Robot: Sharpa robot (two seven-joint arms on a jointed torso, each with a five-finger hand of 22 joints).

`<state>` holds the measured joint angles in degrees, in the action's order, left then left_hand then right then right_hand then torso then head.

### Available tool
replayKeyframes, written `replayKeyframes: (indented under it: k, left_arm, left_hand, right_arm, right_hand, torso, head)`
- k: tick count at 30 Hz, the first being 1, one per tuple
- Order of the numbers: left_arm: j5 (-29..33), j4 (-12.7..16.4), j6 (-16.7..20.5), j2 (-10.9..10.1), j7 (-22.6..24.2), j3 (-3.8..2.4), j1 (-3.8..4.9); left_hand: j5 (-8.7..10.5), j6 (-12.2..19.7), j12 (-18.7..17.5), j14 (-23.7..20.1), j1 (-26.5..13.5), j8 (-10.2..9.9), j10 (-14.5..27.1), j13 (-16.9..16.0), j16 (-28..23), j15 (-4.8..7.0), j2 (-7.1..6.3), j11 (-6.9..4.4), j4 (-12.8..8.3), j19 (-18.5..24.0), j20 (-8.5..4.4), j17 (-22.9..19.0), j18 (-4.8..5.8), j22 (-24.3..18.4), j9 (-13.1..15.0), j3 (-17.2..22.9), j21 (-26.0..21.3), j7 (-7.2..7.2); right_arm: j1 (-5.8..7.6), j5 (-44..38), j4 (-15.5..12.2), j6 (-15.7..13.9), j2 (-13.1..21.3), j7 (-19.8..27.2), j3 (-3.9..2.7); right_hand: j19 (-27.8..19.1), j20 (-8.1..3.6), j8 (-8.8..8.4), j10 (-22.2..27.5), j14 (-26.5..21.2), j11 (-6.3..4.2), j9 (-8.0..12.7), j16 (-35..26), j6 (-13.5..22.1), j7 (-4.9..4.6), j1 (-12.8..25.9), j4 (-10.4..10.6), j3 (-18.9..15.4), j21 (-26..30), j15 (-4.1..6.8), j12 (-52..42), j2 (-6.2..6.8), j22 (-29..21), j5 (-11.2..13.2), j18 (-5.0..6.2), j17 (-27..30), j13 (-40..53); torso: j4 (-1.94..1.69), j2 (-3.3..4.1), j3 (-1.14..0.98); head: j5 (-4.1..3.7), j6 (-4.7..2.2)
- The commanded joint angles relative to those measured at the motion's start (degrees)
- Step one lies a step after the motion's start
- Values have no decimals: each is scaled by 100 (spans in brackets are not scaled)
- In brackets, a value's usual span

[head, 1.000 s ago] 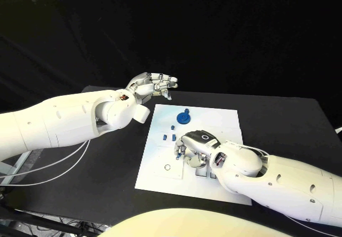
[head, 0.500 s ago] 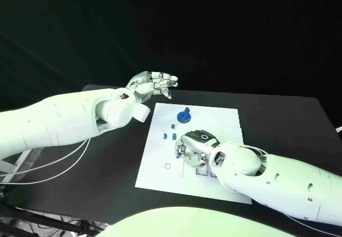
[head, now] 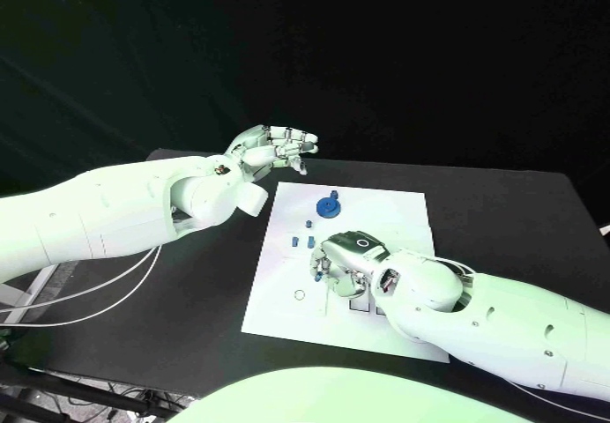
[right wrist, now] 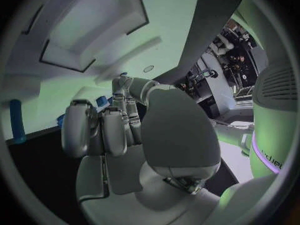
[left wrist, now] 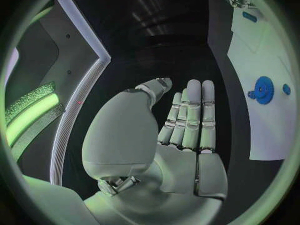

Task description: Assemble the parts on the task board

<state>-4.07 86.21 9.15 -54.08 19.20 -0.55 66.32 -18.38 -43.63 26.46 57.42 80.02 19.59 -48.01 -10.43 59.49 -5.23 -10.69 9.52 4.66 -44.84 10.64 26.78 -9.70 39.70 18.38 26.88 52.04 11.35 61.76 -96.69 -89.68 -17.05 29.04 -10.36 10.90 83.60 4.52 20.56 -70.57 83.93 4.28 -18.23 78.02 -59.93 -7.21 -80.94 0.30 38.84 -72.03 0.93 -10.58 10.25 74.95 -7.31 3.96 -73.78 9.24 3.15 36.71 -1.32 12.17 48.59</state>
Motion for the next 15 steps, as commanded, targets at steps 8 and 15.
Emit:
replayKeyframes:
  k: [8,15]
  left_arm:
    - [16,-3,-96,1,9,-4,6]
    - [15,-8,-86,0,8,-4,6]
  left_hand:
    - [-2,52,52,-56,-21,45,48,-7,38,4,13,14,41,-38,12,-11,-81,-17,7,0,-54,228]
    - [-2,56,58,-60,-14,51,54,-7,39,4,17,14,42,-41,11,-12,-82,-21,7,3,-60,228]
  right_arm:
    - [-19,-16,52,262,-39,8,34]
    - [-18,56,56,147,-18,27,39]
  right_hand:
    - [-42,45,-45,12,251,-67,-60,-48,135,-40,436,42,-246,133,-16,169,20,1023,-26,-38,51,10]
    - [-257,186,-477,628,188,145,67,-145,705,-197,745,234,-436,719,-187,595,287,870,253,52,204,-155]
  torso:
    - [2,0,4]
    - [3,-3,1]
  head:
    - [3,11]
    - [0,10]
